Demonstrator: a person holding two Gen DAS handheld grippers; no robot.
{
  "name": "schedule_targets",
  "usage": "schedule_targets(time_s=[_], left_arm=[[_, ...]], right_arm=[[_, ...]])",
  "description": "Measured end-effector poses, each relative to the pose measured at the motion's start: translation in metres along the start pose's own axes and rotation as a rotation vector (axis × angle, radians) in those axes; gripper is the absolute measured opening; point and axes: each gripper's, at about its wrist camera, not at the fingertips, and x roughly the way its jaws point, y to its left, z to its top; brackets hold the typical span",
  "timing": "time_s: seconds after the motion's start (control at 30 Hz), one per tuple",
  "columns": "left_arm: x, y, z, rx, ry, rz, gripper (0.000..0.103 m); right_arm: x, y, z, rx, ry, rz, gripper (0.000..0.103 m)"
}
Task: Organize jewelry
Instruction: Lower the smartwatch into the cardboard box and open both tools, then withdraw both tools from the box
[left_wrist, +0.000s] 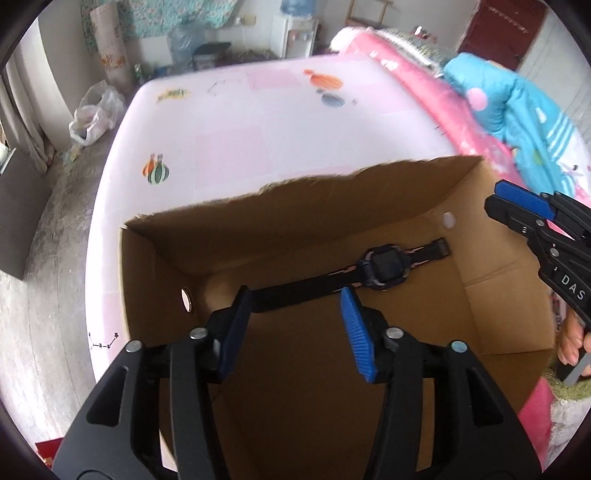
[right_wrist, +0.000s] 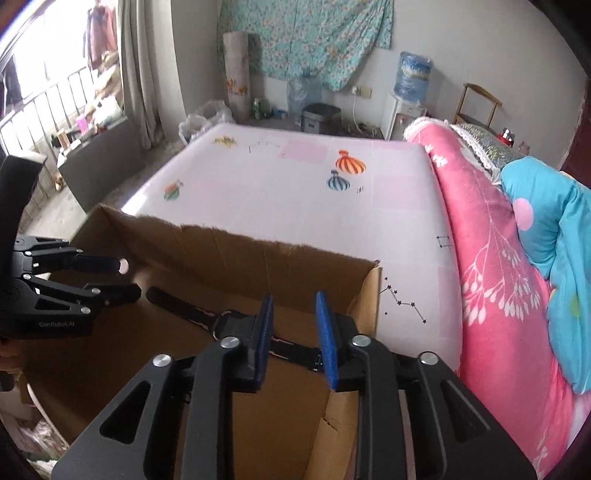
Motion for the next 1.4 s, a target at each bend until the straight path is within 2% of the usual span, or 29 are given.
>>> schedule_targets(time_s=[0.1, 0.2, 0.27, 0.33, 0.43, 0.53, 0.67, 0.8, 0.87, 0.93, 1.07, 1.23, 1.33, 1.4], left_arm=[[-0.027, -0.007, -0.006, 0.028, -0.08, -0.027, 0.06], [-0.064, -0.012, -0.018, 0.048, -0.181, -0.048, 0.072], [-0.091, -0.013, -0.032, 0.05, -0.247, -0.069, 0.081], [-0.116, -0.012, -0.05, 0.042, -0.312, -0.084, 0.085], [-0.14, -0.009, -0.073, 0.021, -0.365, -0.081, 0.091], [-0.153, 0.001, -0.107, -0.038, -0.403, -0.069, 0.093], [-0.146, 0.018, -0.146, -0.143, -0.4, -0.103, 0.094], [-0.126, 0.034, -0.181, -0.271, -0.4, -0.122, 0.094], [-0.118, 0.038, -0.194, -0.305, -0.403, -0.095, 0.094], [-0.111, 0.038, -0.206, -0.33, -0.401, -0.083, 0.095], [-0.107, 0.035, -0.219, -0.336, -0.394, -0.119, 0.095], [-0.105, 0.032, -0.227, -0.293, -0.401, -0.114, 0.095], [-0.106, 0.03, -0.234, -0.285, -0.43, -0.175, 0.095], [-0.1, 0.029, -0.236, -0.291, -0.413, -0.195, 0.095]], right_arm=[[-0.023, -0.006, -0.004, 0.031, -0.063, 0.016, 0.038], [-0.057, -0.005, -0.012, 0.051, -0.147, 0.034, 0.056], [-0.086, -0.002, -0.021, 0.063, -0.225, 0.038, 0.073], [-0.111, 0.0, -0.03, 0.082, -0.287, 0.05, 0.083], [-0.148, 0.005, -0.048, 0.12, -0.375, 0.067, 0.096], [-0.172, 0.014, -0.068, 0.141, -0.426, 0.032, 0.096], [-0.181, 0.028, -0.093, 0.143, -0.449, -0.078, 0.096], [-0.172, 0.045, -0.114, 0.13, -0.395, -0.191, 0.096], [-0.167, 0.05, -0.122, 0.128, -0.368, -0.206, 0.096], [-0.158, 0.054, -0.131, 0.133, -0.331, -0.232, 0.096], [-0.15, 0.058, -0.149, 0.147, -0.309, -0.297, 0.096], [-0.159, 0.054, -0.153, 0.124, -0.357, -0.318, 0.096], [-0.174, 0.05, -0.158, 0.13, -0.434, -0.271, 0.096], [-0.18, 0.049, -0.163, 0.151, -0.471, -0.226, 0.096]])
